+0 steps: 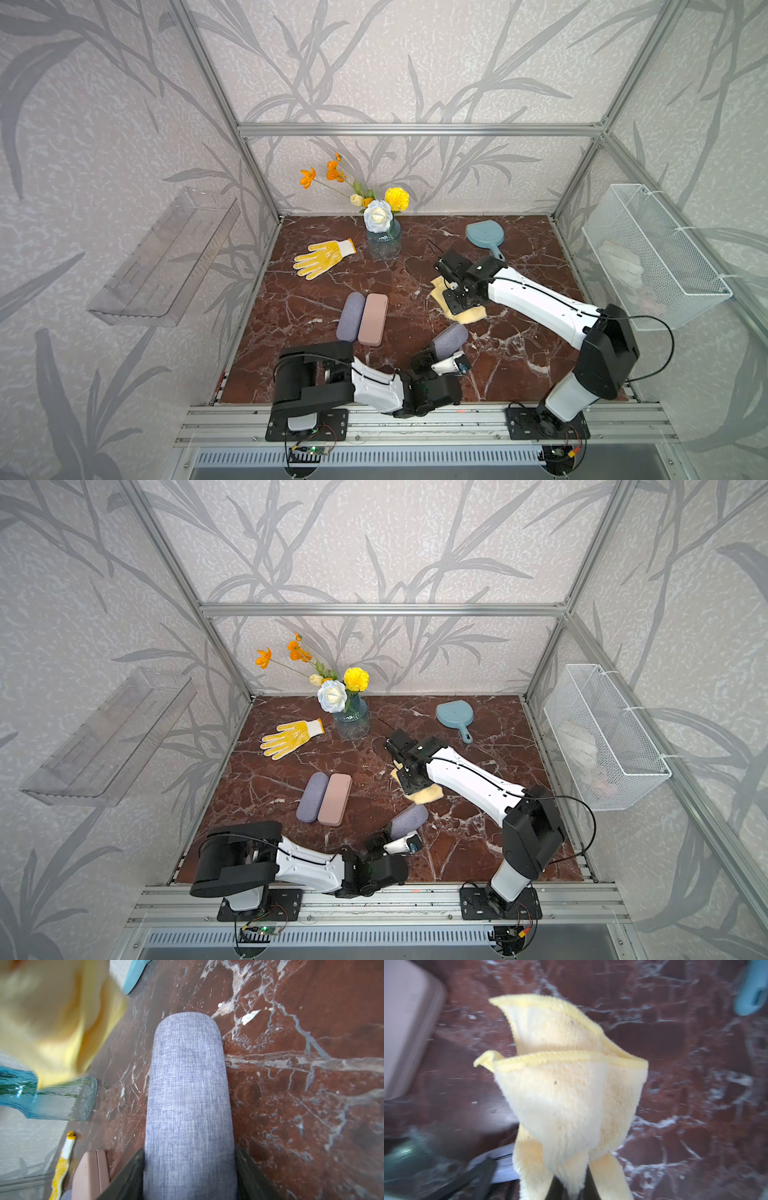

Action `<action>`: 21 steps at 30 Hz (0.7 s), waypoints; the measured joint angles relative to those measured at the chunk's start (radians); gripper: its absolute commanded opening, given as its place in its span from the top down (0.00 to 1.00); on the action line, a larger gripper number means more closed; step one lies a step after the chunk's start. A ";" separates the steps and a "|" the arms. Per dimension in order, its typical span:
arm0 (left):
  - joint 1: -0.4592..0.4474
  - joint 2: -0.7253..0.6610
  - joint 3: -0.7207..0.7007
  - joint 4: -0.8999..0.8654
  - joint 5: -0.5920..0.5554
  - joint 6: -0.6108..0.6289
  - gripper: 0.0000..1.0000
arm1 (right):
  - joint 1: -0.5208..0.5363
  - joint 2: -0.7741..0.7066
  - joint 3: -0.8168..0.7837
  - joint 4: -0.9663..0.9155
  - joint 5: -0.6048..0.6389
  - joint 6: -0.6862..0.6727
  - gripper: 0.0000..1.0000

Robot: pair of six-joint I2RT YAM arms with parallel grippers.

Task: Wipe the eyeglass case
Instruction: Wipe the dirt from the eyeglass case.

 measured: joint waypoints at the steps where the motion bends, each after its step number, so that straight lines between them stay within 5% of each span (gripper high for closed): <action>1: -0.007 0.007 0.006 -0.008 -0.016 0.000 0.99 | 0.010 0.006 -0.001 0.011 -0.057 0.020 1.00; 9: -0.026 0.057 0.061 -0.095 -0.119 -0.001 0.98 | 0.051 0.083 -0.105 0.130 -0.341 0.108 1.00; 14: -0.035 0.061 0.069 -0.109 -0.123 -0.002 0.98 | -0.061 0.085 -0.208 0.187 -0.409 0.086 1.00; 18: -0.042 0.062 0.079 -0.109 -0.108 0.004 0.98 | -0.197 0.077 -0.251 0.209 -0.375 0.050 1.00; 21: -0.047 0.062 0.080 -0.111 -0.106 0.006 0.98 | -0.259 0.074 -0.238 0.169 -0.214 0.017 1.00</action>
